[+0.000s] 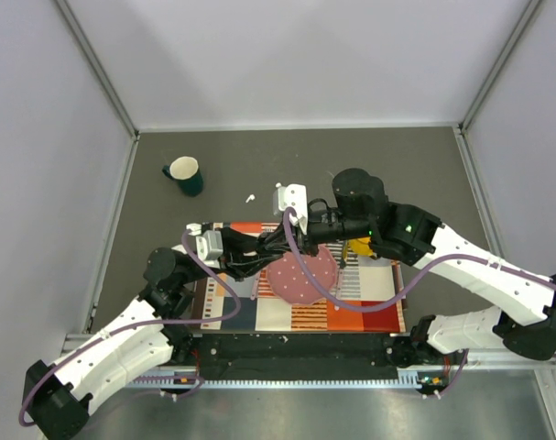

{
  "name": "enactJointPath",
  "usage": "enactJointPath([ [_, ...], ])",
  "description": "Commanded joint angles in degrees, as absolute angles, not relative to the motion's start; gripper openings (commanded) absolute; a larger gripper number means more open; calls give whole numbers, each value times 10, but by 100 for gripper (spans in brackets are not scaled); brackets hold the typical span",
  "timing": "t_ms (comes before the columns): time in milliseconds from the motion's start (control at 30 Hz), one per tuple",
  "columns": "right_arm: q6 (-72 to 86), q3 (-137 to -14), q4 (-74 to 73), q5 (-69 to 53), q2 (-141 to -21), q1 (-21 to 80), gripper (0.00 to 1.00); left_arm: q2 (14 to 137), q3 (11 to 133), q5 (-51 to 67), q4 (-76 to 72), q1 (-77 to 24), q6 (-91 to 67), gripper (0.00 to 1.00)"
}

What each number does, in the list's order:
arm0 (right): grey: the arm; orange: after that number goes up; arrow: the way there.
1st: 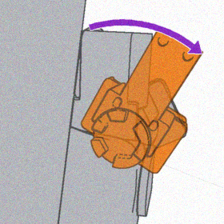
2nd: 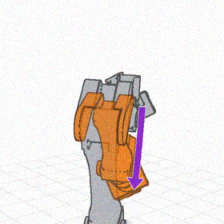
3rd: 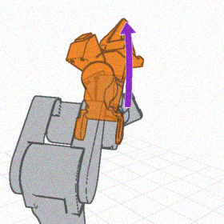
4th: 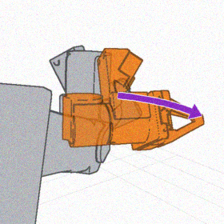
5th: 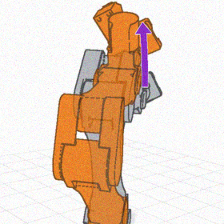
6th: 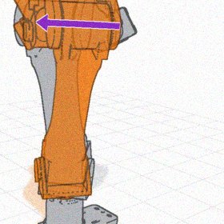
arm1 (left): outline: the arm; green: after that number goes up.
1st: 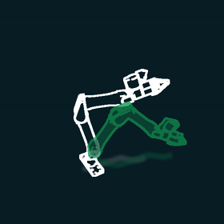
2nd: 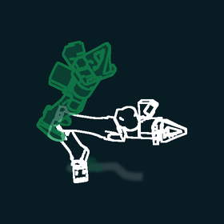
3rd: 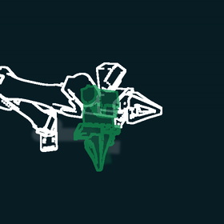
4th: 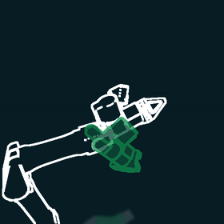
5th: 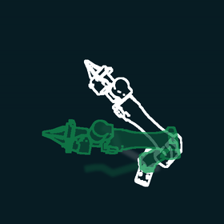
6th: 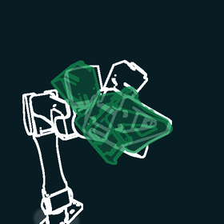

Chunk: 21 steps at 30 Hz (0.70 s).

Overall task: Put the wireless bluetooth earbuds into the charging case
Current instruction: Adjust the earbud with the charging case.

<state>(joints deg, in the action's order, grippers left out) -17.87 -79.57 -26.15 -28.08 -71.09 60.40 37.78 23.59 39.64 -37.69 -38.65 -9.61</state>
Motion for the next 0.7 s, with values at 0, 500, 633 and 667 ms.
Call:
enactJointPath([
  [0, -177, -798, -251, -274, -713, 612, 10, 375, 263, 397, -417, -385, -103, 0],
  [500, -141, -769, -196, -287, -701, 612, 0, 360, 235, 342, -462, -385, -110, 0],
  [633, -114, -727, -125, -277, -675, 612, 0, 350, 224, 323, -480, -385, -113, 0],
  [667, -113, -714, -103, -274, -667, 612, 0, 349, 223, 321, -480, -385, -113, 0],
])
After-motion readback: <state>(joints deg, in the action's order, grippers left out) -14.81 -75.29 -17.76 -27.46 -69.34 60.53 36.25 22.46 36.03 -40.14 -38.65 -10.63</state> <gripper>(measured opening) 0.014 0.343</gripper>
